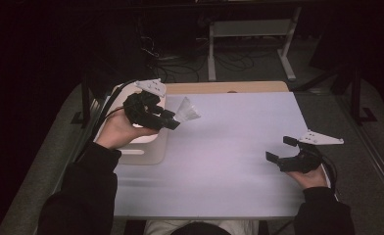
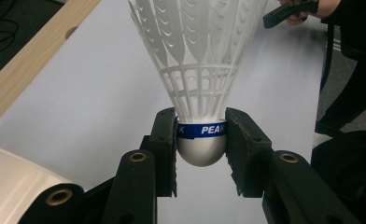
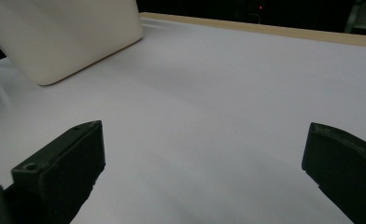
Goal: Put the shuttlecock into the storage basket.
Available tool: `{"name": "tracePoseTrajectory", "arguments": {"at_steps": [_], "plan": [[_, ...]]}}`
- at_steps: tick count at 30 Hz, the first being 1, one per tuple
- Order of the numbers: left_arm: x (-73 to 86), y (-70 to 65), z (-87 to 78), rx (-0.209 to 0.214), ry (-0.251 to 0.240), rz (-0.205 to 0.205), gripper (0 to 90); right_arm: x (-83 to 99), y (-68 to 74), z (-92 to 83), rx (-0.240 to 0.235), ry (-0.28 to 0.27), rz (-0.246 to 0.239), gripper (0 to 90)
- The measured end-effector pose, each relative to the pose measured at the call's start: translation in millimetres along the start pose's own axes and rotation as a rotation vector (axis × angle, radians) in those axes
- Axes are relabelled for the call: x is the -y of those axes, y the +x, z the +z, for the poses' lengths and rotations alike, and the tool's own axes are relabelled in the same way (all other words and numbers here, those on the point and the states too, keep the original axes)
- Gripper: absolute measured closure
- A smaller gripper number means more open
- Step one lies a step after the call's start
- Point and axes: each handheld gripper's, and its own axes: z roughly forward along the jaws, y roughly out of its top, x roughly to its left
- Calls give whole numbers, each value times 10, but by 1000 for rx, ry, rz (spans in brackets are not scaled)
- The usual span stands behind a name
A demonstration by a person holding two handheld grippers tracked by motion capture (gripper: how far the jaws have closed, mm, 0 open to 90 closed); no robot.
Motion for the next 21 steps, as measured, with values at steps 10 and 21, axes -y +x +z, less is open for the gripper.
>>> {"name": "tracePoseTrajectory", "arguments": {"at_steps": [10, 21], "plan": [[106, 81, -138, -23, -19, -31, 653, 0, 2, 2, 1, 2, -1, 0], [187, 133, -232, -37, -35, -54, 653, 1, 2, 4, 0, 4, 0, 0]]}}
